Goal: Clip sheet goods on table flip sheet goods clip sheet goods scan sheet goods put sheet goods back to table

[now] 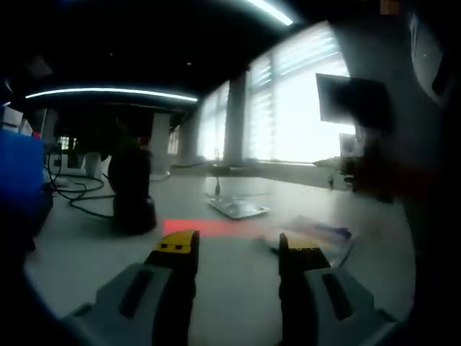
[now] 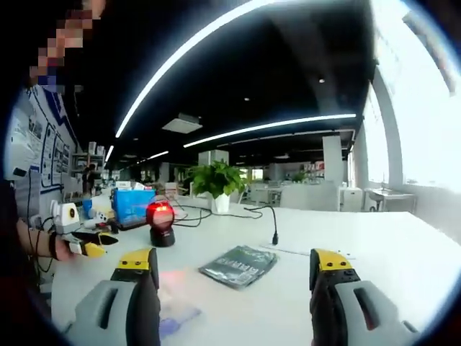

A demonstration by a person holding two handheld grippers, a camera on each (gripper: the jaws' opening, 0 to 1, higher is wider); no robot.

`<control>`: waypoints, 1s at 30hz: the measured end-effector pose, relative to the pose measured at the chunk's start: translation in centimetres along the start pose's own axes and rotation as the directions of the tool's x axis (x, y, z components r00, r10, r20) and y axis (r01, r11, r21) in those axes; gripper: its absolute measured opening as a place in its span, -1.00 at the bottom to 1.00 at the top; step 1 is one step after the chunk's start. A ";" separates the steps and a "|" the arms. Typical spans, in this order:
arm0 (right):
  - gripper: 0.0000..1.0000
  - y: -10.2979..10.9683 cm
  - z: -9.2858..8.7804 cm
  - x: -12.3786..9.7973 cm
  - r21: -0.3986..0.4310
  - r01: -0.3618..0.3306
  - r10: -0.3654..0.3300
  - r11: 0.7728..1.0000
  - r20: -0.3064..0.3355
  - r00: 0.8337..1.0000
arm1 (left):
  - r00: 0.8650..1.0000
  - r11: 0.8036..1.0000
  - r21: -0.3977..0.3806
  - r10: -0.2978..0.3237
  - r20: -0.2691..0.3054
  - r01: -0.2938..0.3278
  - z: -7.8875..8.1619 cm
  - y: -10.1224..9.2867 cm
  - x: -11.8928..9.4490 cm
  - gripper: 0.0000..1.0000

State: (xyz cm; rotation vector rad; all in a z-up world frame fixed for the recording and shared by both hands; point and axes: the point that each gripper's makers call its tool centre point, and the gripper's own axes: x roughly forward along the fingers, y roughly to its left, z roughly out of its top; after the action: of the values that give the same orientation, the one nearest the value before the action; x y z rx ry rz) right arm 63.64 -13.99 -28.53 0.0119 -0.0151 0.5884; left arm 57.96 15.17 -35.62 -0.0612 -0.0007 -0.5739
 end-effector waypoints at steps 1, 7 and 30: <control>0.59 -0.5 -0.5 -1.2 0.018 0.039 -0.039 0.999 0.003 0.999 | 1.000 1.000 -0.004 -0.001 -0.002 0.001 0.0 0.0 0.0 -0.26; 0.59 -1.3 -3.9 -6.2 0.041 0.159 -0.158 0.986 -0.033 0.987 | 1.000 1.000 -0.010 0.025 0.000 -0.025 0.1 0.5 0.1 -0.26; 0.37 -1.5 -6.8 -9.0 0.038 0.083 -0.084 0.996 0.029 0.996 | 1.000 0.999 0.030 0.018 -0.020 -0.017 0.0 -1.3 0.5 -0.22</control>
State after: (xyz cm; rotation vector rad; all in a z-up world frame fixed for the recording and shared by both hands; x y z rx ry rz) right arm 57.08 -20.11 -35.54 0.0573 -0.0329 0.5045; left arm 57.65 13.84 -35.55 -0.0262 0.0106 -0.5568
